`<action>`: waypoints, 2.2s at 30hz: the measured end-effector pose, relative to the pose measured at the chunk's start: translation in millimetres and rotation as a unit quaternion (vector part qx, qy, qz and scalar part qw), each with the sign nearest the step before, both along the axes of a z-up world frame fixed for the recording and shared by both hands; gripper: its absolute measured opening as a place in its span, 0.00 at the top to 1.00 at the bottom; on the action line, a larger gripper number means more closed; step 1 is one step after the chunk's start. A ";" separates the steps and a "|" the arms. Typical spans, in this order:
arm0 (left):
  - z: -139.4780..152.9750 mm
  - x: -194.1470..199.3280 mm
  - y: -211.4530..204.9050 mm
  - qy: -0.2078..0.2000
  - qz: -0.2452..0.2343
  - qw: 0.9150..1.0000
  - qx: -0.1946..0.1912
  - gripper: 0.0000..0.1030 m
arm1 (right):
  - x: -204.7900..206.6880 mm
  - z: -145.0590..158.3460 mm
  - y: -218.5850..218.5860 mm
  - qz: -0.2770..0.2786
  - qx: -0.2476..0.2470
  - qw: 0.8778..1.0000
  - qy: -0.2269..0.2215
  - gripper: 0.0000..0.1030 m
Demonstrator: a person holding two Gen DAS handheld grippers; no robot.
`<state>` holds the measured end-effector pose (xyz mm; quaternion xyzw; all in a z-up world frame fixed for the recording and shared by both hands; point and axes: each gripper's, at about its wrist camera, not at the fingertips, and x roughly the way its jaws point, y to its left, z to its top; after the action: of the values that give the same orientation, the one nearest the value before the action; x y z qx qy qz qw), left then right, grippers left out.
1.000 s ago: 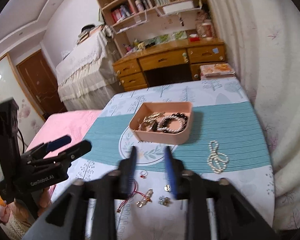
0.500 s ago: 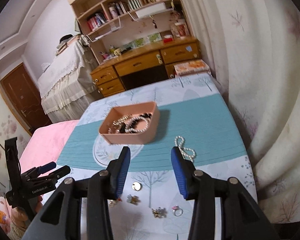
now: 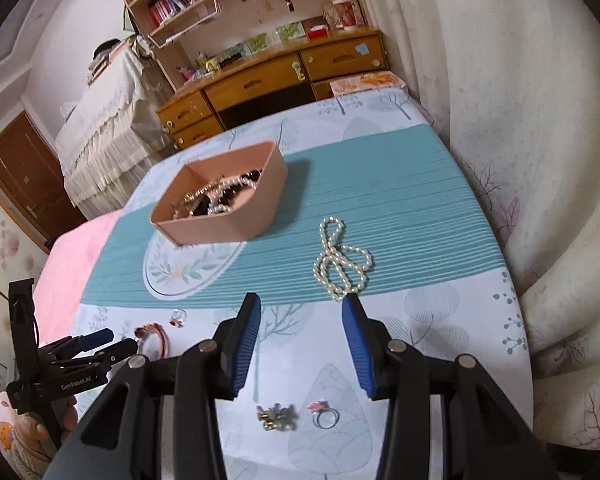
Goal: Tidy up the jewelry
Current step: 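Grasp the red string bracelet with the left tool while the right tool grasps the pearl necklace, then carry both held items into the pink box and open both tools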
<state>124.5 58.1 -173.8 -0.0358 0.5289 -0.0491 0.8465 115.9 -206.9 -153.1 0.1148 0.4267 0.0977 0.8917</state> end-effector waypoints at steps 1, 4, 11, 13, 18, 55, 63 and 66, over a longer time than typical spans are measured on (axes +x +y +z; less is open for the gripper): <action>-1.8 0.1 -2.0 0.003 -0.003 1.000 -0.001 0.40 | 1.5 -2.0 0.9 0.002 -0.003 1.000 0.001 0.59; -3.8 1.5 -7.3 0.006 -0.010 1.000 0.004 0.45 | 6.8 -7.4 5.3 0.012 -0.023 1.000 0.002 0.59; -4.7 5.7 -16.3 0.010 -0.019 0.999 0.026 0.58 | 22.3 -17.6 18.8 0.052 -0.077 0.996 0.001 0.59; -4.4 5.6 -18.8 0.010 -0.022 0.999 0.031 0.58 | 27.9 -21.8 23.9 0.064 -0.097 0.993 0.001 0.59; -3.5 4.2 -26.9 0.008 -0.037 0.998 0.043 0.68 | 40.0 -31.0 32.0 0.094 -0.128 0.987 0.002 0.67; 88.0 10.5 -16.5 -0.089 -0.025 0.996 -0.009 0.92 | 33.7 97.7 25.6 0.084 -0.013 0.987 -0.135 0.96; 149.8 47.4 -16.7 -0.160 -0.023 0.987 0.003 0.92 | 52.6 137.4 41.7 0.072 0.008 0.981 -0.180 0.96; 160.9 67.9 -18.9 -0.174 -0.022 0.985 0.004 0.92 | 61.6 148.1 46.7 0.062 0.016 0.979 -0.195 0.96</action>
<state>192.4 39.2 -12.9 -0.0117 0.3746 -0.0707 0.9244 177.5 -160.2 -5.0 0.0806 0.2498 0.1801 0.9480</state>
